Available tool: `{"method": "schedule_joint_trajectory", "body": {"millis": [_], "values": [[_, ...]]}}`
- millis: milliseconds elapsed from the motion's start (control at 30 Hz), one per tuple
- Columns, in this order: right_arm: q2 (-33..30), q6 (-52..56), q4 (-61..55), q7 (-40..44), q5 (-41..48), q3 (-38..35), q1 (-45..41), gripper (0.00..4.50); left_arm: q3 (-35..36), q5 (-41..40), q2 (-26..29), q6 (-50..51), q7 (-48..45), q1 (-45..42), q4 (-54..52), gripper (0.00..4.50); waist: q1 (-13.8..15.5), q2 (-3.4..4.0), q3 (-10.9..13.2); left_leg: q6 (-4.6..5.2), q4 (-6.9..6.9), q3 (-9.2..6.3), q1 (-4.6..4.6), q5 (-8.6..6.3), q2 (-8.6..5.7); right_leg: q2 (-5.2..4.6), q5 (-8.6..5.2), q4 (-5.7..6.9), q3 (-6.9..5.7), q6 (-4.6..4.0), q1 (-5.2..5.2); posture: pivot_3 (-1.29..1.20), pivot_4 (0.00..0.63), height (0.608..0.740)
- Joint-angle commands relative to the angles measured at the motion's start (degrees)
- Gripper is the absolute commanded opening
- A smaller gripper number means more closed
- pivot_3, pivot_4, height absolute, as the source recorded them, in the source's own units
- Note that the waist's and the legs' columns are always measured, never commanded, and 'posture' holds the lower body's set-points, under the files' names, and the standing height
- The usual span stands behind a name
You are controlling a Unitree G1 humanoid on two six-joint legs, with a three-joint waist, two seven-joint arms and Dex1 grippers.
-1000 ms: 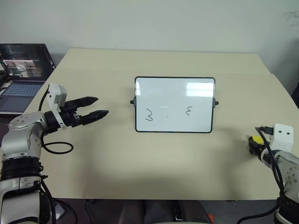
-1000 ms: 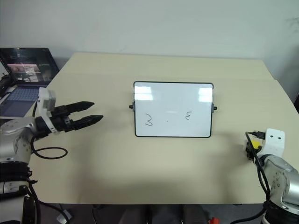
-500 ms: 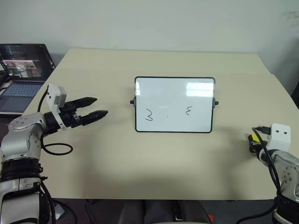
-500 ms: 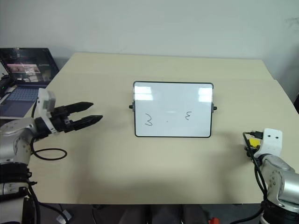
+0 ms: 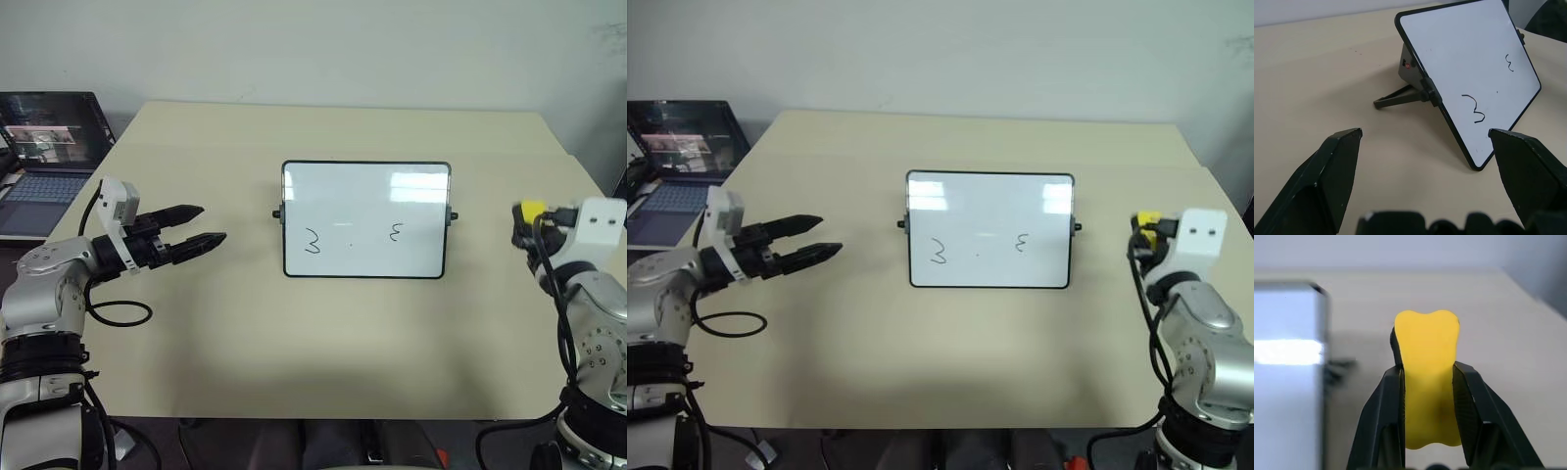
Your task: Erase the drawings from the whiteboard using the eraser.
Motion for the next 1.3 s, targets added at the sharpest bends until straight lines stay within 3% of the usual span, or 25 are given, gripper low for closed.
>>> {"method": "schedule_joint_trajectory", "body": {"millis": [33, 267, 433, 633, 1300], "values": [[-6.3, -7.5, -2.7, 8.2, -0.8, 10.4, -0.3, 1.0, 0.9, -0.4, 1.6, 0.4, -0.6, -0.7, -2.6, 4.5, -0.2, 0.0, 0.0, 0.0, 0.0, 0.0, 0.0, 0.0, 0.0, 0.0, 0.0, 0.0, -0.01, 0.0, 0.0, 0.0, 0.15, 0.74], [-16.0, -20.4, 6.7, 22.3, -5.9, 26.0, -9.1, 1.0, 0.6, 0.0, 2.0, 1.0, -0.5, -2.0, -3.4, 4.5, -0.4, -0.01, 0.0, 0.01, 0.12, 0.0, 0.0, 0.0, -0.03, 0.0, 0.02, 0.04, 0.0, 0.01, 0.01, 0.0, 0.15, 0.74], [-12.0, -30.5, 17.0, 28.5, -10.3, 36.8, -18.2, 1.0, 0.1, 0.1, 1.8, 1.2, -0.2, -1.9, -4.0, 4.5, -1.0, -0.04, 0.0, 0.01, 0.09, 0.0, 0.01, 0.0, 0.03, 0.0, 0.03, 0.03, -0.03, 0.02, 0.01, 0.0, 0.15, 0.74], [-5.9, -35.3, 26.0, 33.1, -16.0, 45.8, -25.5, 1.0, 0.3, 0.0, 2.6, 2.2, -0.3, -0.6, -5.8, 4.5, -1.0, -0.04, 0.0, 0.01, 0.09, -0.03, -0.07, 0.0, 0.06, 0.0, 0.17, 0.06, 0.0, -0.26, -0.1, 0.0, 0.15, 0.74], [4.0, -45.2, 49.3, 34.0, -33.4, 52.0, -38.3, 0.99, 2.0, -1.1, 4.2, 5.3, 0.5, 4.6, -11.4, 4.5, -1.0, -0.04, 0.0, 0.01, 0.12, -0.05, -0.06, 0.0, 0.08, -0.08, 0.19, 0.17, -0.01, -0.29, -0.15, 0.0, 0.15, 0.74]]}}
